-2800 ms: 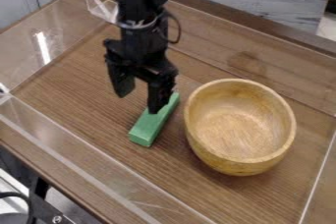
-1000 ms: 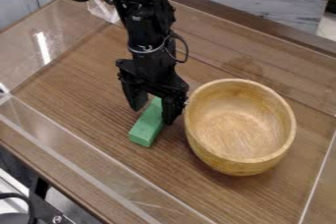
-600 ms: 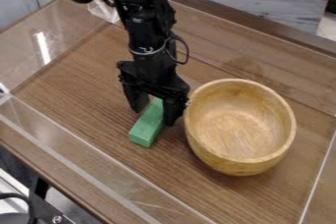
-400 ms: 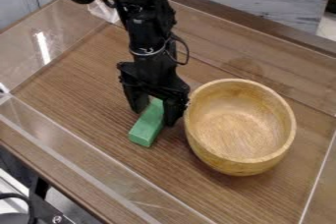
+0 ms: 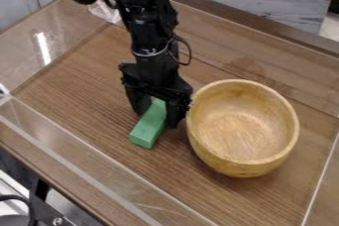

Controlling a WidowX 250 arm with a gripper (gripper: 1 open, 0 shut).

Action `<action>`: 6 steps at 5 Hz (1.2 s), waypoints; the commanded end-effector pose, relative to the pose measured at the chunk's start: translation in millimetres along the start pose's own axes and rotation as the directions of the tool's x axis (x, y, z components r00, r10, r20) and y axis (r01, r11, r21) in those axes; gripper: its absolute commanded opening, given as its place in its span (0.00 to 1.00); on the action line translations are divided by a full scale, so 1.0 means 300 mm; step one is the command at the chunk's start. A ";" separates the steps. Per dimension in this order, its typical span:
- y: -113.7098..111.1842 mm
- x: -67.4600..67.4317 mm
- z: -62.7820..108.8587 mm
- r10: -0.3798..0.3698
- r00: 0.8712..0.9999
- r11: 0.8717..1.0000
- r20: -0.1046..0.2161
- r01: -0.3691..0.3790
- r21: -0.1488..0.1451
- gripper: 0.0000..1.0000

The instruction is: Put the green block in the brown bowl

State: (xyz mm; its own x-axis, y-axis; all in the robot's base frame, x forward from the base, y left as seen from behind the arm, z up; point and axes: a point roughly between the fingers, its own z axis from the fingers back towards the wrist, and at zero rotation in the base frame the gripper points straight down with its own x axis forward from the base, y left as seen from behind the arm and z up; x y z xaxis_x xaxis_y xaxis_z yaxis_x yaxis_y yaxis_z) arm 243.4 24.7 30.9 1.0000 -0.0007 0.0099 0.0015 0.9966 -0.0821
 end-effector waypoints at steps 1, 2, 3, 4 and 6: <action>0.003 0.042 0.038 -0.002 0.999 1.000 0.051 0.001 0.003 1.00; 0.003 0.044 0.040 0.002 0.999 1.000 0.050 -0.002 -0.001 1.00; 0.004 0.045 0.043 0.005 0.999 1.000 0.050 -0.005 -0.005 1.00; 0.003 0.042 0.027 0.008 0.999 1.000 0.045 -0.008 -0.011 0.00; -0.013 0.025 0.039 0.016 1.000 1.000 0.007 -0.016 -0.021 0.00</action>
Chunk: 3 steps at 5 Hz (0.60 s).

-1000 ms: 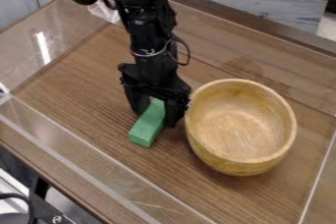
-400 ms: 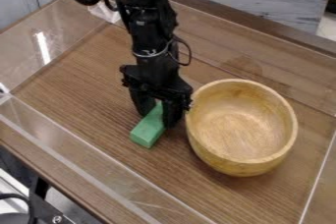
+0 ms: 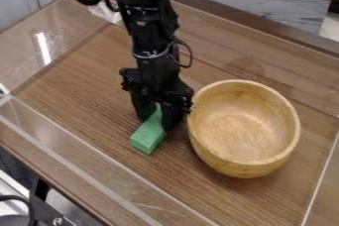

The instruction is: Put the green block in the brown bowl

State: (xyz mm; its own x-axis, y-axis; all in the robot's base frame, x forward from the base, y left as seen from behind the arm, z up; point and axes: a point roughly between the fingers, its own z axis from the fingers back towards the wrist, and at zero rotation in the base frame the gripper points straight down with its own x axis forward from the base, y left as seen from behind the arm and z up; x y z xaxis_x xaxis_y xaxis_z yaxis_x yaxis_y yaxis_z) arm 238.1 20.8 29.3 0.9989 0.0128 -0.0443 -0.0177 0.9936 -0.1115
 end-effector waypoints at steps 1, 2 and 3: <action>-0.013 0.027 0.063 0.002 0.999 1.000 0.035 -0.002 0.003 0.00; -0.024 0.014 0.089 0.008 1.000 1.000 0.008 -0.008 -0.003 0.00; -0.041 0.000 0.129 0.012 1.000 1.000 -0.018 -0.012 -0.007 0.00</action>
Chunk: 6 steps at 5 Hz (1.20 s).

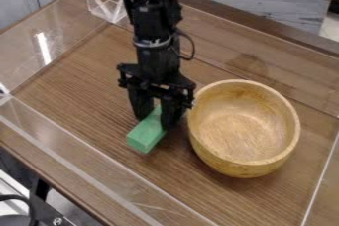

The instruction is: Put the green block in the brown bowl

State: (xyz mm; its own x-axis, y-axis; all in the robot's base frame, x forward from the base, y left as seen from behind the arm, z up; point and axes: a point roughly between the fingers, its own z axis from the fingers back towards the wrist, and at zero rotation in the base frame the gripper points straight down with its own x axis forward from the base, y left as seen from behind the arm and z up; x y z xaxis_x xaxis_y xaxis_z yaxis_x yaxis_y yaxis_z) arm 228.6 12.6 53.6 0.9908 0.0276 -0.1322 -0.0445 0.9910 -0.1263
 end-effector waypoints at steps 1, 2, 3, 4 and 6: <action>-0.030 0.016 0.094 -0.010 0.998 1.000 0.055 0.009 0.003 0.00; -0.066 0.004 0.140 -0.021 0.998 1.000 0.061 0.021 -0.004 0.00; -0.119 -0.013 0.196 -0.036 0.997 0.999 0.072 0.037 -0.009 0.00; -0.205 -0.041 0.237 -0.080 0.993 0.997 0.089 0.082 -0.014 0.00; -0.526 -0.124 0.196 -0.259 0.961 0.966 0.097 0.260 0.006 0.00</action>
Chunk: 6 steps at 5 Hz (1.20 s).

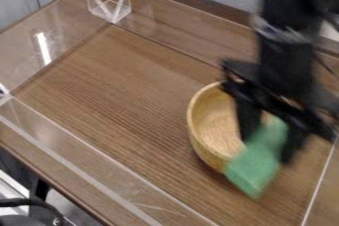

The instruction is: Put the green block in the brown bowl

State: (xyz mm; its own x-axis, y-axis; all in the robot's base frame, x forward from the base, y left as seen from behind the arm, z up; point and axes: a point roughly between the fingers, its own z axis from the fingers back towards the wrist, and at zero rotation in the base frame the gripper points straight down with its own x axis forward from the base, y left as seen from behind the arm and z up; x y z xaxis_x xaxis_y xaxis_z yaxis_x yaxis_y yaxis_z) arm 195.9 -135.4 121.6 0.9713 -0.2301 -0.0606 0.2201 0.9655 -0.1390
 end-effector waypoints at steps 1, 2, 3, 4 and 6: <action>0.071 0.025 0.060 0.046 0.995 0.999 0.091 -0.046 -0.001 0.00; 0.123 0.024 0.073 0.072 0.991 0.997 0.109 -0.072 -0.004 0.00; 0.165 0.014 0.089 0.103 0.986 0.995 0.131 -0.104 -0.003 0.00; 0.187 0.018 0.124 0.133 0.977 0.991 0.167 -0.135 0.000 0.00; 0.205 0.034 0.133 0.140 0.971 0.990 0.196 -0.142 -0.004 0.00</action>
State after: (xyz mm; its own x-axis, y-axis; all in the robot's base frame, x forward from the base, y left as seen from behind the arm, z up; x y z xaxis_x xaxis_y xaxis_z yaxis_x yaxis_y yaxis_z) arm 214.5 -73.2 135.7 0.9961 -0.0728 0.0489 0.0782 0.9896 -0.1208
